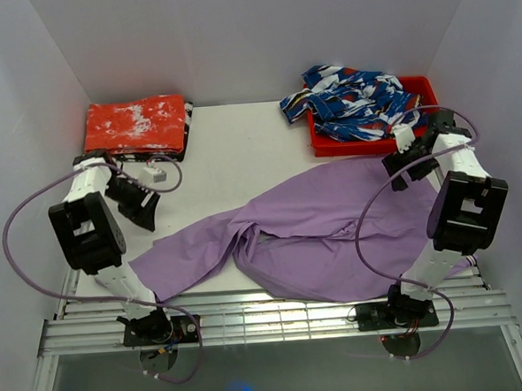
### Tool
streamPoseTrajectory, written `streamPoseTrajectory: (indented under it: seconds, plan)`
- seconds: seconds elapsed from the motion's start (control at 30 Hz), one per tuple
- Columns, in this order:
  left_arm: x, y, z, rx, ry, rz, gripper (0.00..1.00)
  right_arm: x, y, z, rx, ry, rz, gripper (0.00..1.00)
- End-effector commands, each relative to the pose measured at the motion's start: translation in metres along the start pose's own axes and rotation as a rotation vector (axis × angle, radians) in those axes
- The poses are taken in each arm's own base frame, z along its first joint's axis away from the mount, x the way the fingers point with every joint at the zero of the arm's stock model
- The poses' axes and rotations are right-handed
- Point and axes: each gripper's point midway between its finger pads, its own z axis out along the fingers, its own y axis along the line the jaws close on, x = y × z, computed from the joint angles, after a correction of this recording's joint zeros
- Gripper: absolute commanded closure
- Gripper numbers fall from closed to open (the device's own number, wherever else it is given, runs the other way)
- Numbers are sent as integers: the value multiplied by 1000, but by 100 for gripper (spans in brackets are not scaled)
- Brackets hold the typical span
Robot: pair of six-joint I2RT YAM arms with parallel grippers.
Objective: Fold and stack the trousers
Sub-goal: Flatten the trousers out
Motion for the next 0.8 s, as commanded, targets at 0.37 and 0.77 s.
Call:
streamPoseTrajectory:
  seconds: [0.37, 0.77]
  plan:
    - [130, -42, 28, -65, 222, 27, 41, -38, 73, 44, -168, 26, -68, 4]
    - [-16, 9, 4, -222, 40, 154, 100, 13, 11, 54, 24, 142, -40, 4]
